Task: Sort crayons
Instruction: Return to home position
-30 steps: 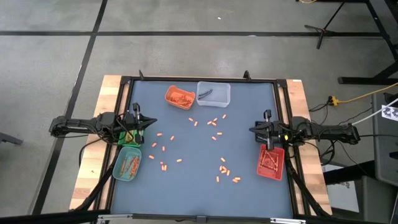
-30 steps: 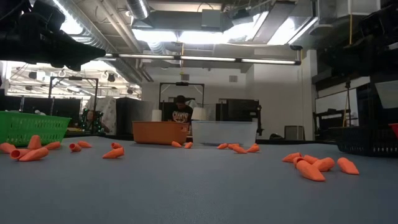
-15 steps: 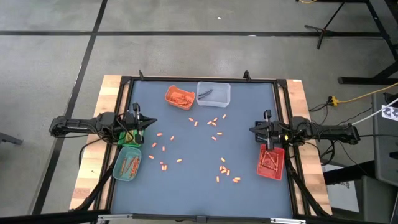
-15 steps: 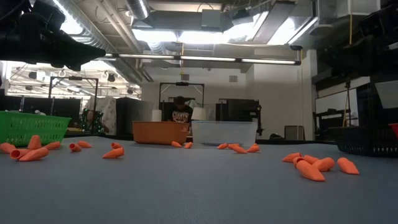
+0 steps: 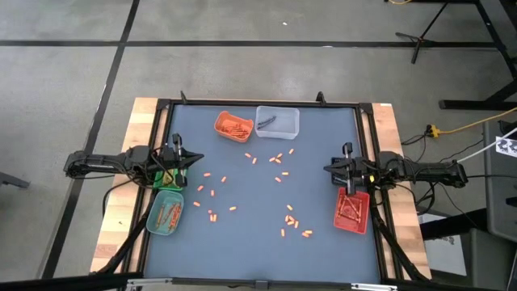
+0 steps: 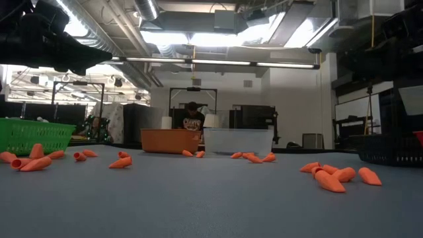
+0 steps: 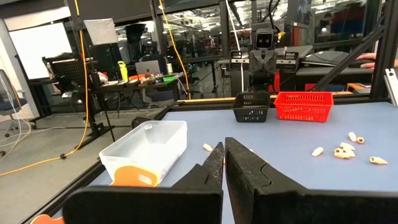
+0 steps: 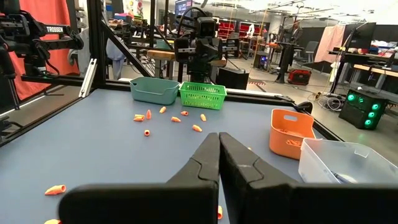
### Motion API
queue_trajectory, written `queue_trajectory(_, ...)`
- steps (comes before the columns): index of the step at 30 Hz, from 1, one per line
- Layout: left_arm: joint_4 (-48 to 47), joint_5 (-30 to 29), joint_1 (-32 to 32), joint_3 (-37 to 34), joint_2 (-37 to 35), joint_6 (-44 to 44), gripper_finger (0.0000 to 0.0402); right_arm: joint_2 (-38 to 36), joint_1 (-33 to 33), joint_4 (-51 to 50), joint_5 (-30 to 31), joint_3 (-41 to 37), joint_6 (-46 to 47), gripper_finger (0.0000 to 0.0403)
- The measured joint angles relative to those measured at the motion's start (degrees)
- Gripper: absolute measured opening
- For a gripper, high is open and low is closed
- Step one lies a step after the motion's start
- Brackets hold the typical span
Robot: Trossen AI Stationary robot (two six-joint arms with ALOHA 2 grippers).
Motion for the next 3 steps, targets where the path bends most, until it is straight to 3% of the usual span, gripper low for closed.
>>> queue_trajectory(3, 0.0, 0.0, 0.0, 0.0, 0.0, 0.0, 0.0001, 0.0, 0.0, 0.0, 0.0, 0.0, 0.0, 0.0005)
